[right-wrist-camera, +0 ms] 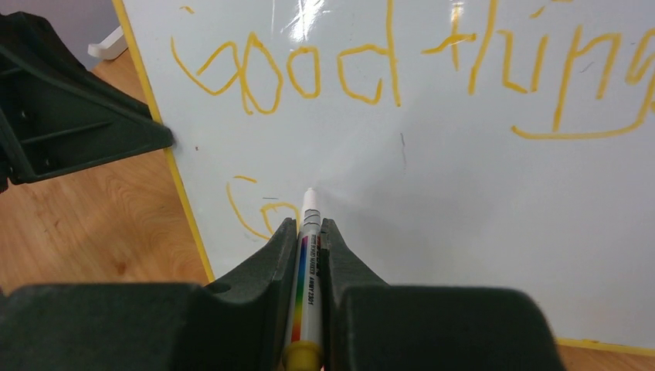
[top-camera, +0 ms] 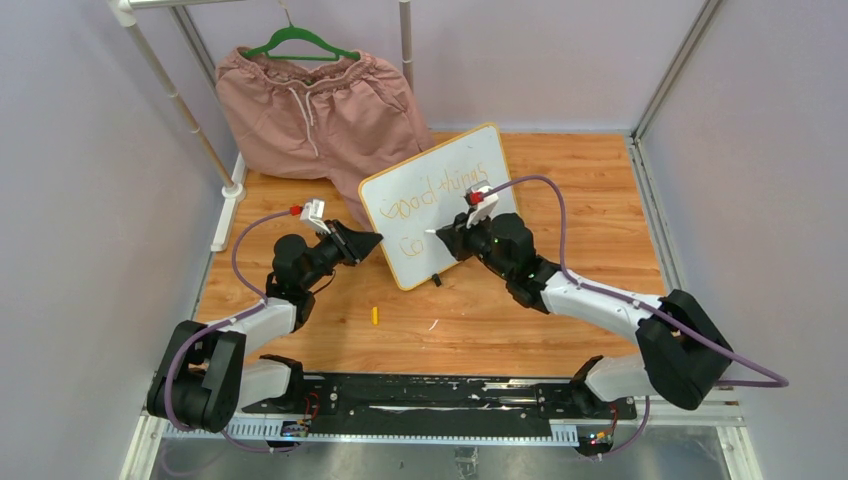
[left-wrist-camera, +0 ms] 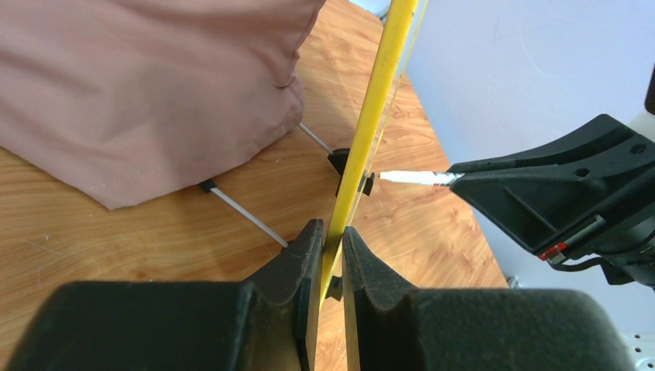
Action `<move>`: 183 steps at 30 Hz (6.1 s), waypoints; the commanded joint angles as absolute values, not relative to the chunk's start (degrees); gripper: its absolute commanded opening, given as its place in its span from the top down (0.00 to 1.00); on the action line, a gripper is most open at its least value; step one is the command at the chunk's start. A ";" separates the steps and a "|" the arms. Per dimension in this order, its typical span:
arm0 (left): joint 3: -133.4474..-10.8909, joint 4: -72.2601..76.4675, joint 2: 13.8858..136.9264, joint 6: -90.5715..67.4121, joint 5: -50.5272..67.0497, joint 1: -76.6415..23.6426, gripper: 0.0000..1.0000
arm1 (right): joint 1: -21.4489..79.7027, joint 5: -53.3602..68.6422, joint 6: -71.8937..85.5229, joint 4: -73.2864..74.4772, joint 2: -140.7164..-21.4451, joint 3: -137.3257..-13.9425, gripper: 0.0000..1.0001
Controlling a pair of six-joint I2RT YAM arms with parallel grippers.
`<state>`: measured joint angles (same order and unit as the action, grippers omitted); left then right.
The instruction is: Write a sentence on the whiteboard
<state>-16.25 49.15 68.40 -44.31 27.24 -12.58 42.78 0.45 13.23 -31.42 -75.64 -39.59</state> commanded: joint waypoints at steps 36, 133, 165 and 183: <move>-16.26 50.77 67.86 -43.77 28.21 -13.18 0.82 | 42.89 1.91 16.13 -32.62 -78.32 -35.59 1.00; -16.26 50.62 68.12 -43.59 28.30 -13.54 0.82 | 39.62 -1.52 14.42 -29.56 -79.61 -42.63 1.00; -16.35 50.54 68.26 -43.51 28.21 -13.62 0.82 | 38.50 -1.36 16.40 -29.08 -75.47 -35.68 1.00; -16.27 50.54 68.28 -43.51 28.21 -13.62 0.82 | 37.80 -1.67 16.04 -28.98 -73.09 -38.73 1.00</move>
<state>-16.25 48.97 68.40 -44.05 26.70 -12.88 38.65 -1.52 16.29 -28.03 -71.72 -36.03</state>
